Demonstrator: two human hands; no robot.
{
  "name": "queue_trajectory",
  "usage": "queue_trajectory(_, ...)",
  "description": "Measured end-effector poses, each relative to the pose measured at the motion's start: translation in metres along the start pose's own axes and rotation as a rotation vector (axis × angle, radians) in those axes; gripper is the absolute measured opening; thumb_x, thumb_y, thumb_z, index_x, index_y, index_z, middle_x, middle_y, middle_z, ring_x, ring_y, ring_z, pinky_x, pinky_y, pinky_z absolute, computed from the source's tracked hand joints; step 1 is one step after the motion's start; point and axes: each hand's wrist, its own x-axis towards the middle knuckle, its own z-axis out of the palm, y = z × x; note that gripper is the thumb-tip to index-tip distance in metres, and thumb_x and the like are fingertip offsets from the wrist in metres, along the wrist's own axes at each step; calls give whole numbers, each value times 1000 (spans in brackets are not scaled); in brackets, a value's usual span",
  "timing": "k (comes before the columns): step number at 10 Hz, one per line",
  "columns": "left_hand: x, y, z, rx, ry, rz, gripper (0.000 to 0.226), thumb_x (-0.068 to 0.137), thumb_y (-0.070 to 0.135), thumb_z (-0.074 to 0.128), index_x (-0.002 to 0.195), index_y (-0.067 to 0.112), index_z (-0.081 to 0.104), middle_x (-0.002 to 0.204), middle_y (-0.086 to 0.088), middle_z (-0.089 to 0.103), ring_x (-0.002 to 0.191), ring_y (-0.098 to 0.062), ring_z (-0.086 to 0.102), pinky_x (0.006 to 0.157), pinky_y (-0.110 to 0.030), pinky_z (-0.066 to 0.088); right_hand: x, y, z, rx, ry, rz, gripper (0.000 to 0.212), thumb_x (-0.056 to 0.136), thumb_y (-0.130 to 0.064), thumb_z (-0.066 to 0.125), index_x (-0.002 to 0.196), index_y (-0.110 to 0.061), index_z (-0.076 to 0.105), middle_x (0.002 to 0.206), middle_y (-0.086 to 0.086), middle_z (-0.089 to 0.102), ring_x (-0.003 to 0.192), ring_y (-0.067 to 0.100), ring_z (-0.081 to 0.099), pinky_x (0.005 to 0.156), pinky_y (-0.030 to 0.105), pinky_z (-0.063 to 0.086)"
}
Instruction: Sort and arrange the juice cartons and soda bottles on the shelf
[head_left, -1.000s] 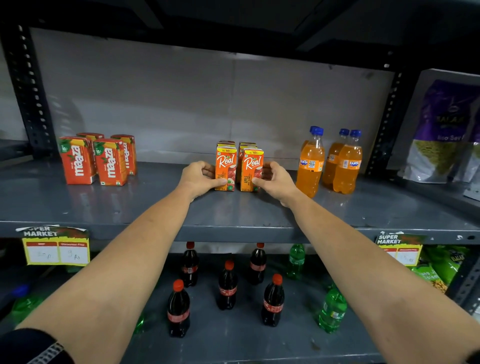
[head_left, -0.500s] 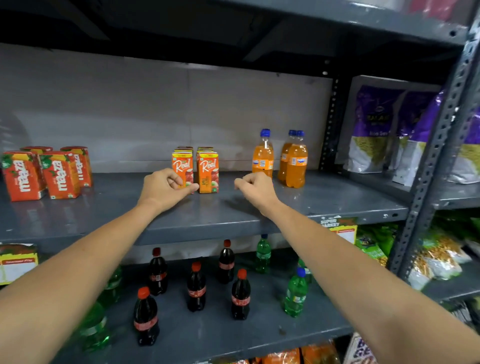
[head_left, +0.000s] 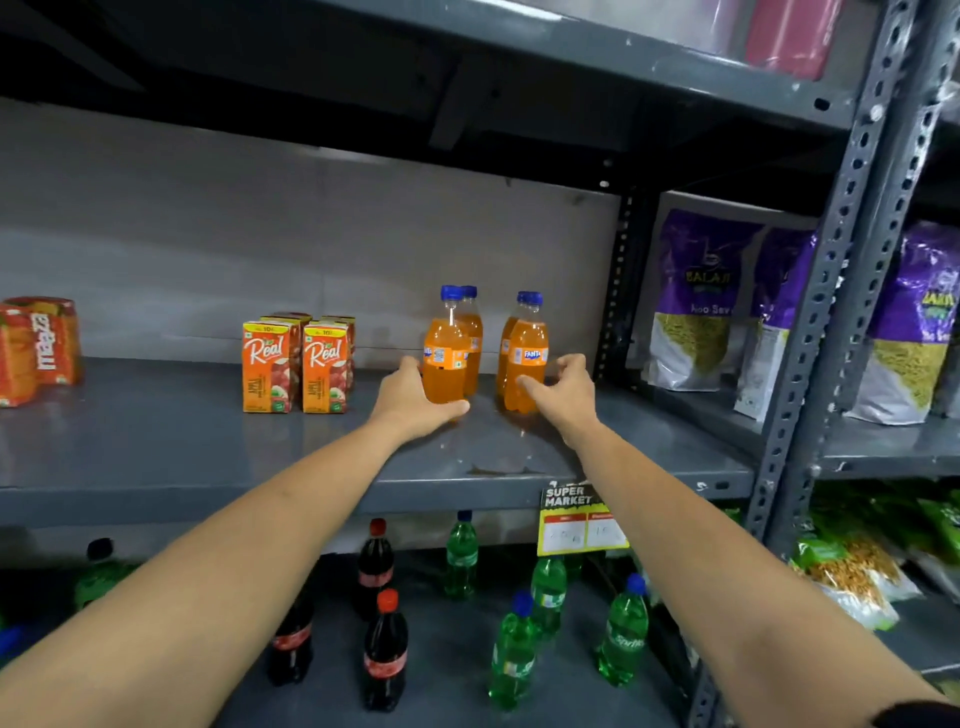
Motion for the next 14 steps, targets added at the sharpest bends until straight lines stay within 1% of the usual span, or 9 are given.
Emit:
queue_trajectory(1,7,3,5,20,42,-7,71,72,39,79,127,10,45,130,-13,56,119,-29,54,92,-39,46,7,1,6,-21,-72,32,76,73,-37,77,132,-16,34,131,8,51,117,24,53,93,38,49)
queue_trajectory(2,15,10,14,15,46,-16,67,74,35,78,126,7,48,129,-15,57,120,-30,54,97,-42,45,16,5,10,-77,-123,30,71,75,-35,75,132,-16,37,135,9,51,123,27,51,98,41,45)
queue_trajectory(5,31,22,35,-15,83,-90,63,74,32,79,124,5,52,128,-16,59,120,-31,54,100,-43,46,23,12,11,-63,-65,36,66,76,-31,76,131,-15,43,134,9,53,122,27,52,98,40,45)
queue_trajectory(7,31,25,37,-19,96,-123,58,73,33,79,118,4,56,124,-16,62,117,-30,57,97,-41,48,22,10,13,-105,-109,54,69,78,-35,72,134,-15,38,138,10,49,127,29,48,102,43,43)
queue_trajectory(10,31,24,37,-84,68,-127,58,75,29,78,121,3,54,128,-17,60,120,-32,55,102,-45,45,18,6,13,-188,-147,28,67,84,-37,65,137,-12,32,143,11,44,131,31,43,105,45,39)
queue_trajectory(11,31,22,38,-89,53,-115,60,75,32,78,123,4,54,128,-16,60,120,-30,56,102,-45,45,20,7,12,-153,-141,32,71,81,-37,69,136,-13,31,141,11,44,129,30,45,102,43,42)
queue_trajectory(12,28,19,37,-92,47,-119,64,73,37,79,122,5,54,126,-15,61,118,-28,56,100,-43,46,20,7,13,-50,-102,32,75,77,-34,73,136,-14,31,139,11,44,126,28,47,98,41,45)
queue_trajectory(13,19,18,32,-92,100,-108,68,74,40,77,124,4,50,128,-15,58,120,-29,54,96,-38,45,16,6,9,9,-44,-29,76,77,-31,73,137,-14,30,138,10,43,123,26,48,95,37,45)
queue_trajectory(14,12,15,21,-105,172,-81,68,76,40,75,127,4,48,129,-15,57,121,-28,52,92,-34,45,10,3,8,-54,-7,-125,72,78,-30,71,136,-13,32,136,11,41,123,26,47,94,35,43)
